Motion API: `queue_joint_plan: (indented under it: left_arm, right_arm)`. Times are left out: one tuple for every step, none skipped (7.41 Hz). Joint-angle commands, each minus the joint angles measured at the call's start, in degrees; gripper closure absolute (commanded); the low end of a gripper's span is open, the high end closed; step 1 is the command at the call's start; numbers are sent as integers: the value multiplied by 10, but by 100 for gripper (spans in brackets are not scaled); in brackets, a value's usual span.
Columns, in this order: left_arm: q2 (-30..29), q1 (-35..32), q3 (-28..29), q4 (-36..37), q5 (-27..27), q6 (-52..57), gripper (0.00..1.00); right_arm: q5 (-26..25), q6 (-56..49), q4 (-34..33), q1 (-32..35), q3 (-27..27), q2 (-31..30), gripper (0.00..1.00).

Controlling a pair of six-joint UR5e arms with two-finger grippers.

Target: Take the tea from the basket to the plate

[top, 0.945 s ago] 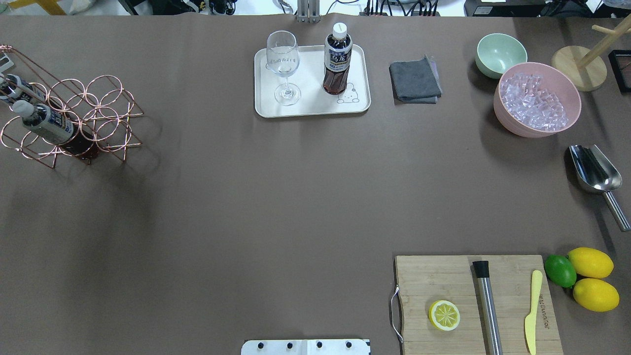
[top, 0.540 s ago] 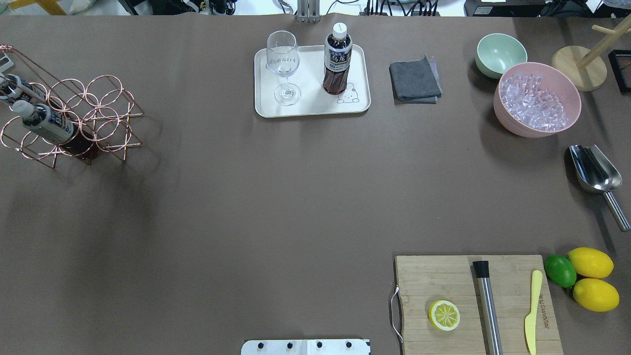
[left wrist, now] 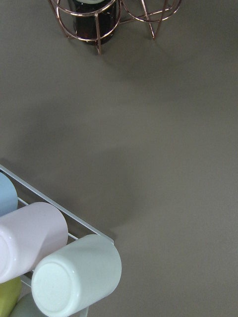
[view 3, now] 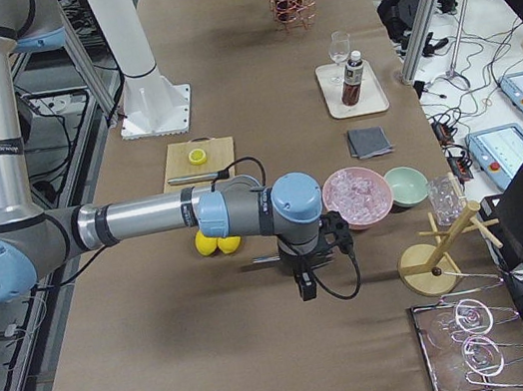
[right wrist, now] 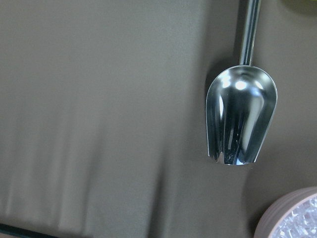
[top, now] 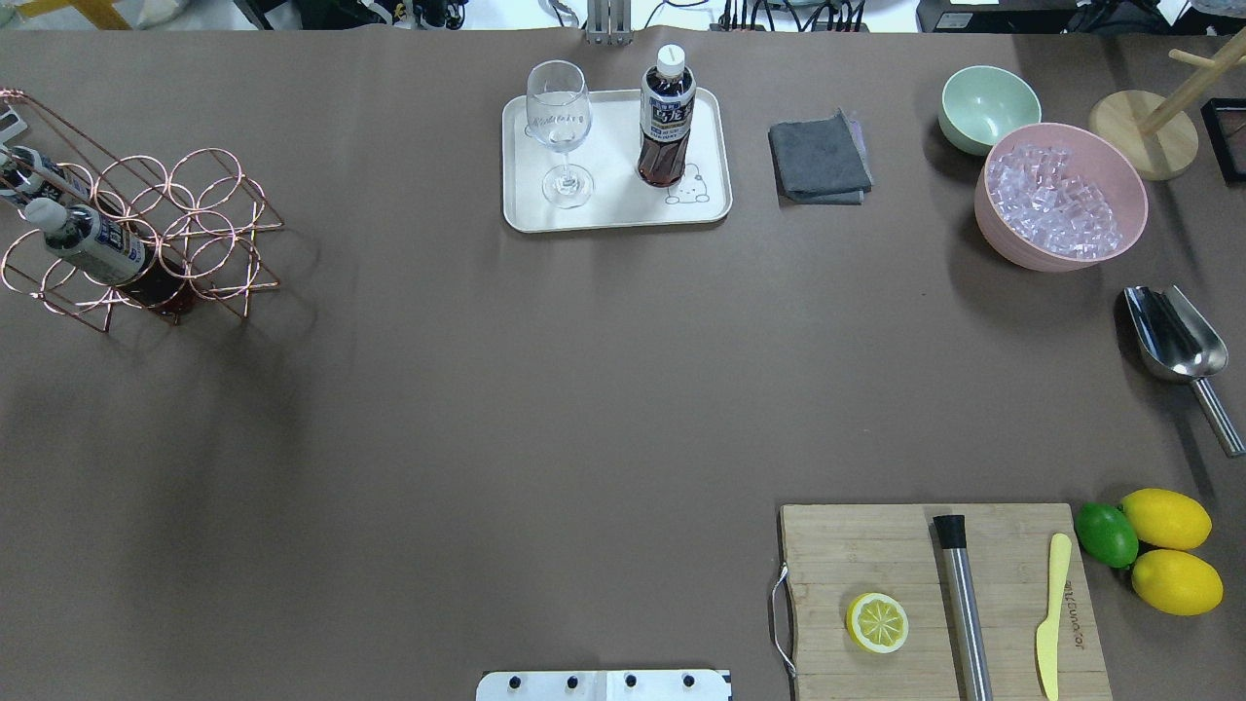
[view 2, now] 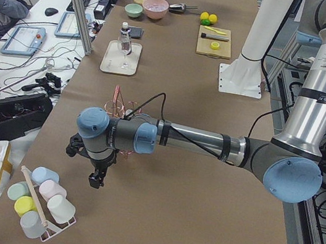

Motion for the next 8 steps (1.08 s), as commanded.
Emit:
queue_joint_plan:
  left_arm:
    - [0,0,4,0,1,-1,3]
    - [0,0,4,-1,1,-1,3]
    - [-2,1,4,0,0,-2,3]
    - [-1,1,4,-1,0,-21,2]
    - [-1,1,4,-1,0,-23,2]
    - [0,1,4,-1,0,-24,3]
    - [-1,2,4,-1,0,-25,3]
    - [-1,2,4,-1,0,-26,3]
  right_arm:
    - [-6,-1,0,0,4,1,0]
    - [-8,-1,0,0,4,2,0]
    - [-8,-1,0,0,5,2,0]
    - [-8,-1,0,0,5,1,0]
    - [-8,-1,0,0,5,1,0]
    - [-8,-1,0,0,5,1,0]
    - [-8,-1,0,0,5,1,0]
    - [-8,-1,0,0,5,1,0]
